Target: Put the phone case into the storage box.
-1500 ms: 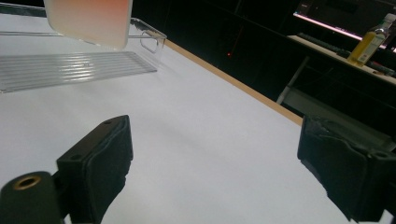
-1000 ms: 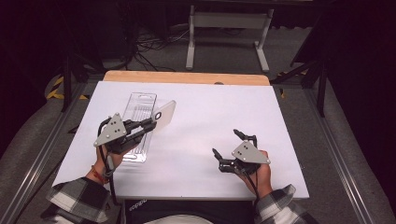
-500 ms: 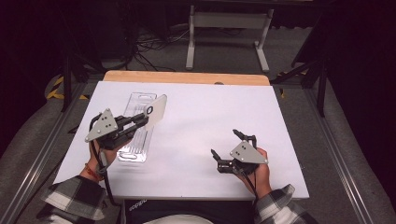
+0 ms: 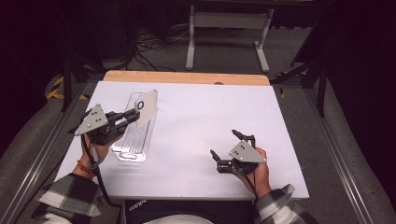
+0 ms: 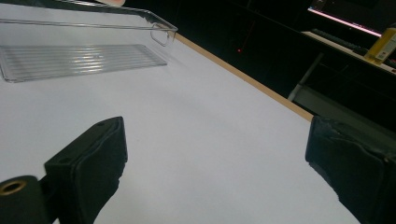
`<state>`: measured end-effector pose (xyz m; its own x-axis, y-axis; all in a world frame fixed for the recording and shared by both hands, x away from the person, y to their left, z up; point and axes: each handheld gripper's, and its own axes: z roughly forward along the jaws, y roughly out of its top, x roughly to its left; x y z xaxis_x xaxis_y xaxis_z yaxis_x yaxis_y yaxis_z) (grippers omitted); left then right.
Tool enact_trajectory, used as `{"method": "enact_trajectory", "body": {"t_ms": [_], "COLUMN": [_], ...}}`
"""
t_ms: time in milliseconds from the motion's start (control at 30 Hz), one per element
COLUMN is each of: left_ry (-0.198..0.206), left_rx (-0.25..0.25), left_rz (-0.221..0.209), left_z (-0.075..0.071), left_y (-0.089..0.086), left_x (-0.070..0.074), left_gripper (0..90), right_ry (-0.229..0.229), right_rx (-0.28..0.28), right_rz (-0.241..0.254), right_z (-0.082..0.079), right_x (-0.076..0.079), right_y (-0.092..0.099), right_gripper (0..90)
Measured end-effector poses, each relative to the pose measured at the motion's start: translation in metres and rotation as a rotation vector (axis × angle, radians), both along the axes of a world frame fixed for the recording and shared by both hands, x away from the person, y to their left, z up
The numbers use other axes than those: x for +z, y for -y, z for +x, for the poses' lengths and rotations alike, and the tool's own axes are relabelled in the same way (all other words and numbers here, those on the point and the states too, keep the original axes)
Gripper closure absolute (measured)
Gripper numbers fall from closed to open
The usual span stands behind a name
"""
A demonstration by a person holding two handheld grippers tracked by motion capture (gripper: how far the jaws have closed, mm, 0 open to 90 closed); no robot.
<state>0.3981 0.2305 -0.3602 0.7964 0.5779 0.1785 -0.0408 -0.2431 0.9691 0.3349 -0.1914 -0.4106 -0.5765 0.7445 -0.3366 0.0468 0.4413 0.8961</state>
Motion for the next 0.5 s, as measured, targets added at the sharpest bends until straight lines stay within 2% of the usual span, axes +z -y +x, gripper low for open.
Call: {"method": "enact_trajectory", "body": {"t_ms": [267, 500], "left_ry": [-0.010, -0.033], "left_rx": [-0.001, 0.003], "left_rz": [0.014, 0.015], "left_z": [0.007, 0.021], "left_y": [-0.005, -0.007], "left_x": [-0.002, -0.008], "left_gripper": [81.5, 81.5], "right_ry": [-0.006, -0.017], "right_rx": [0.001, -0.002], "right_rz": [-0.006, -0.022], "right_z": [0.001, 0.003], "right_x": [-0.001, -0.003], "right_y": [-0.001, -0.002], "right_gripper": [6.0, 6.3]}}
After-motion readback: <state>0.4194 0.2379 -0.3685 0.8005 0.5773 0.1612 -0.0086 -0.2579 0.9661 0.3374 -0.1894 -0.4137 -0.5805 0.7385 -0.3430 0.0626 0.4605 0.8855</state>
